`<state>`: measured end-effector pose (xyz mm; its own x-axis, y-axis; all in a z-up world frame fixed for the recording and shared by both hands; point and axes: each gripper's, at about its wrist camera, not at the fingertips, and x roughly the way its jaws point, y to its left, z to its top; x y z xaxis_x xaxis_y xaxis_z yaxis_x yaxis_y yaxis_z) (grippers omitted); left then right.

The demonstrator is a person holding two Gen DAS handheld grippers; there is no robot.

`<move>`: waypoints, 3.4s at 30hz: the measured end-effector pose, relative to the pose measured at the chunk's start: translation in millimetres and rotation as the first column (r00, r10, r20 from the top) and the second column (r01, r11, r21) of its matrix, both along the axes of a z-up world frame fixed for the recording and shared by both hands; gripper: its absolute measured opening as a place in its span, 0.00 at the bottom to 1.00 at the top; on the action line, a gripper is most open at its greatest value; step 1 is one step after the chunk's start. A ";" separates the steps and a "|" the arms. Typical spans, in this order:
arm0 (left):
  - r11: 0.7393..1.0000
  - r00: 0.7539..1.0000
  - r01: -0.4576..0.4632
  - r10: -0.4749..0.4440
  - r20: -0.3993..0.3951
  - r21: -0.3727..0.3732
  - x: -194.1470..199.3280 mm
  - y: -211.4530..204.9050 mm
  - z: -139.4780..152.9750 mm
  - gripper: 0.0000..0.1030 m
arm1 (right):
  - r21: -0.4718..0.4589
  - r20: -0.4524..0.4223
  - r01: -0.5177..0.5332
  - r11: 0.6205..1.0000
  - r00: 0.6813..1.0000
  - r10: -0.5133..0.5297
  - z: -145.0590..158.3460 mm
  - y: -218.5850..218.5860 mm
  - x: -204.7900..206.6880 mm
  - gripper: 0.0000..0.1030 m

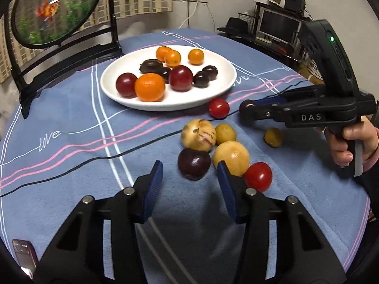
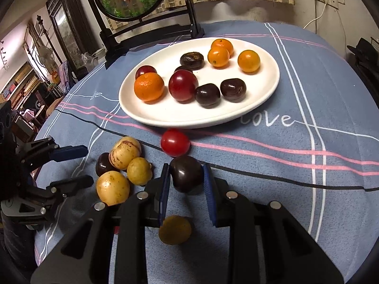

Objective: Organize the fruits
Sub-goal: 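Grasp a dark plum with the right gripper while the left grasps another dark plum, then lower both dark plums onto the plate and open both grippers, then grasp a small yellow fruit with the right gripper while the left grasps a pale yellow fruit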

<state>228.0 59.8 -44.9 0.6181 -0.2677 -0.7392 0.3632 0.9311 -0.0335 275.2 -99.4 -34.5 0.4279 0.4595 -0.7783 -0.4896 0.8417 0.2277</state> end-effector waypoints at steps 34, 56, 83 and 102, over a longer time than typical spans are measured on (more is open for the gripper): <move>1.000 1.000 -0.005 0.005 0.022 -0.014 -11.9 -9.9 7.8 0.33 | 0.070 0.059 0.015 0.997 0.998 -0.019 17.1 -6.6 -9.4 0.27; 0.918 0.914 -0.385 0.393 0.097 -0.095 110.0 -23.5 47.7 0.33 | 0.170 0.159 0.166 0.971 0.968 -0.193 27.8 -5.7 61.8 0.27; 0.883 0.863 -0.467 0.466 0.196 -0.045 54.2 9.8 62.4 0.88 | 0.084 0.166 0.014 0.996 0.986 -0.028 38.6 7.7 25.0 0.44; 0.918 0.917 -0.394 0.396 0.050 -0.051 21.3 15.6 29.4 0.88 | -0.214 0.050 -0.125 0.969 0.989 0.138 -8.8 14.5 -43.3 0.29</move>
<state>249.3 75.3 -15.6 0.7209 -0.0205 -0.6927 -0.0317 0.9975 -0.0624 231.9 -84.9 -43.2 0.4271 0.3445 -0.8360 -0.6071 0.7945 0.0172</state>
